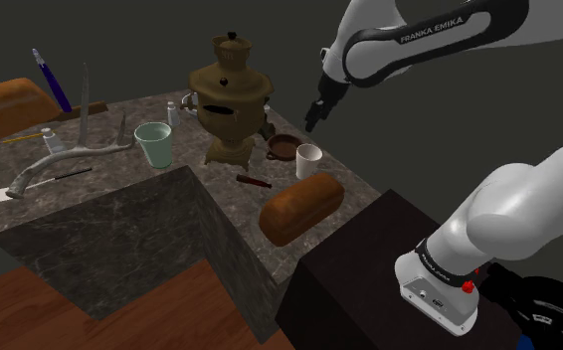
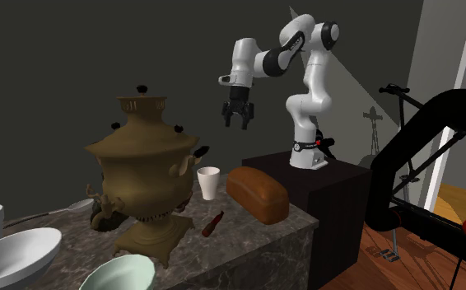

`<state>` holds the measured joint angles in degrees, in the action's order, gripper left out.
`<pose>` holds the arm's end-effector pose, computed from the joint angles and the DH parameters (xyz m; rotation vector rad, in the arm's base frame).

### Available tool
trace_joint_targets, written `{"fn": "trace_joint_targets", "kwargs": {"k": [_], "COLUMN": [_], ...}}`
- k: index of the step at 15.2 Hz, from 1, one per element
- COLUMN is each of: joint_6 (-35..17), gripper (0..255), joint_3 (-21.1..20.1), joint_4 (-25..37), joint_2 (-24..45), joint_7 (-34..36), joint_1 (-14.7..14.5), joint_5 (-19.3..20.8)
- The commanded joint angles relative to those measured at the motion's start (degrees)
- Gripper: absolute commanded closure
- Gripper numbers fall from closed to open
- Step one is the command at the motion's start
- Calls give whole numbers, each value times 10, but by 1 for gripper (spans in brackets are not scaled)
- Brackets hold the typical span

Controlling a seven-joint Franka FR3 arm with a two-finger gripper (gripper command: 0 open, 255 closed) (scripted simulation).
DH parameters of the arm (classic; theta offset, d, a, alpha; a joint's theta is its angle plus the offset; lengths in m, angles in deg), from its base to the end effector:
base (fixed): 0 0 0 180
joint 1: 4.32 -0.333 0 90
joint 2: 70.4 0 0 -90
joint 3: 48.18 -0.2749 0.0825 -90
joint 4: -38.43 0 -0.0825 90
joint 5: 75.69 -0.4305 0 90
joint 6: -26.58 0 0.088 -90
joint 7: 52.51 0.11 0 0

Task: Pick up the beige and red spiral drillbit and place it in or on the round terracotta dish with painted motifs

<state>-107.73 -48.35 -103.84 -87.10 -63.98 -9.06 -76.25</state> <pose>0.5000 0.0431 0.3413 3.0998 0.4361 0.2394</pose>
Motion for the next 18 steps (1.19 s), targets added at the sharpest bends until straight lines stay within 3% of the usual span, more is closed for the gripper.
{"fn": "trace_joint_targets", "kwargs": {"k": [1, 10, 18], "joint_6": [-42, -183, -265], "gripper": [0, 0, 0], "joint_3": [2, -7, -23], "joint_4": [0, 58, 156], "joint_2": [41, 239, 419], "joint_7": [-18, -86, -132], "joint_1": [-4, -20, -28], "joint_5": [-1, -10, 2]}}
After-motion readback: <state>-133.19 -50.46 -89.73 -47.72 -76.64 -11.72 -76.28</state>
